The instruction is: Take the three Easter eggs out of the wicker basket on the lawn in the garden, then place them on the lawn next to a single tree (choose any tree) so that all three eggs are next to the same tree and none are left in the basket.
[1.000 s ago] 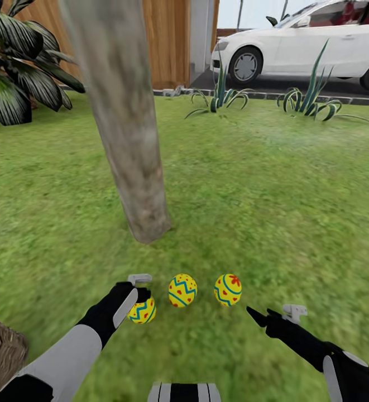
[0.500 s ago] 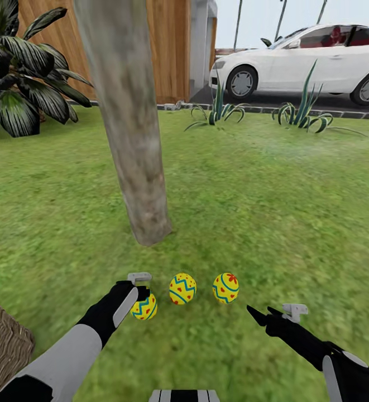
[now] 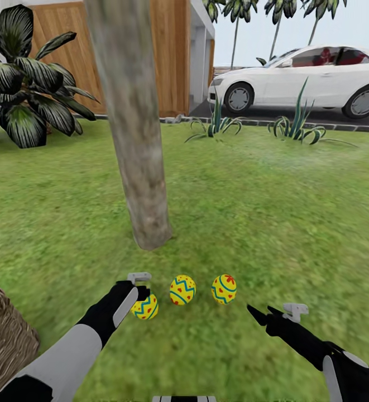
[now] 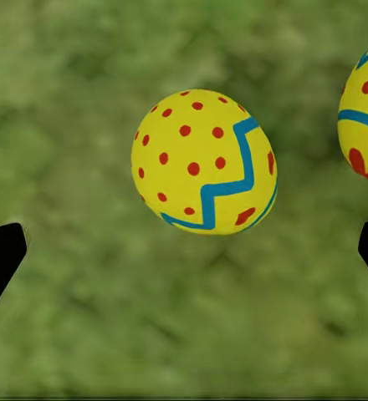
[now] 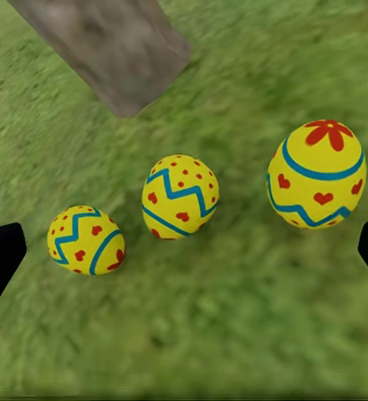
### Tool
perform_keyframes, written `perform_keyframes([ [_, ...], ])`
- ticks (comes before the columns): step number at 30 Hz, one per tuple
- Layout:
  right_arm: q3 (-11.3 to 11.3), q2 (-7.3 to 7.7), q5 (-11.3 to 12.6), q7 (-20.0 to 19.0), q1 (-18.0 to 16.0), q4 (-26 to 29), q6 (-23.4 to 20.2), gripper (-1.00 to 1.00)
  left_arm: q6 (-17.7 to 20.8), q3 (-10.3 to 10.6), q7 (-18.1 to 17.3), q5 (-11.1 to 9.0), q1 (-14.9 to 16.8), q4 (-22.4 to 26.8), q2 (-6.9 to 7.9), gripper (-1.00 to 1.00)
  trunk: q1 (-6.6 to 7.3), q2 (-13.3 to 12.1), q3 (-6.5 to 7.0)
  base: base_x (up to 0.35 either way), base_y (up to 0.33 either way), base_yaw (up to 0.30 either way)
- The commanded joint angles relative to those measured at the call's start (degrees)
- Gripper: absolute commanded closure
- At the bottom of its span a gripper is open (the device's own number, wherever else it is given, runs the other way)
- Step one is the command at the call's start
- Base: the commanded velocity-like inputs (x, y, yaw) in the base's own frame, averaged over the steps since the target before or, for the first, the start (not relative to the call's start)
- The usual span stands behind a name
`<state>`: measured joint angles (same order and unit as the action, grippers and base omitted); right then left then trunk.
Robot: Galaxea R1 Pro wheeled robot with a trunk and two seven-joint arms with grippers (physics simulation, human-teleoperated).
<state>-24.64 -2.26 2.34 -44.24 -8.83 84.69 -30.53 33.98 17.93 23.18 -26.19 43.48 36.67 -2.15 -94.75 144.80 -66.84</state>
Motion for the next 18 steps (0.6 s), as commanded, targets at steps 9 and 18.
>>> perform_keyframes([
  [9, -0.1, -0.03, 0.2, -0.2, 0.0, 0.0, -0.5, -1.0, 0.1, 0.3, 0.5, -0.8, 0.0, 0.1, 0.04, -1.0, 0.26, -0.1, 1.95, -0.07, 0.0, 0.0],
  [18, -0.2, -0.03, 0.2, -0.1, 0.0, 0.0, -0.5, -1.0, 0.2, 0.3, 0.5, -0.9, 0.0, 0.0, 0.04, -1.0, 0.5, -0.2, 3.95, -0.005, 0.0, 0.0],
])
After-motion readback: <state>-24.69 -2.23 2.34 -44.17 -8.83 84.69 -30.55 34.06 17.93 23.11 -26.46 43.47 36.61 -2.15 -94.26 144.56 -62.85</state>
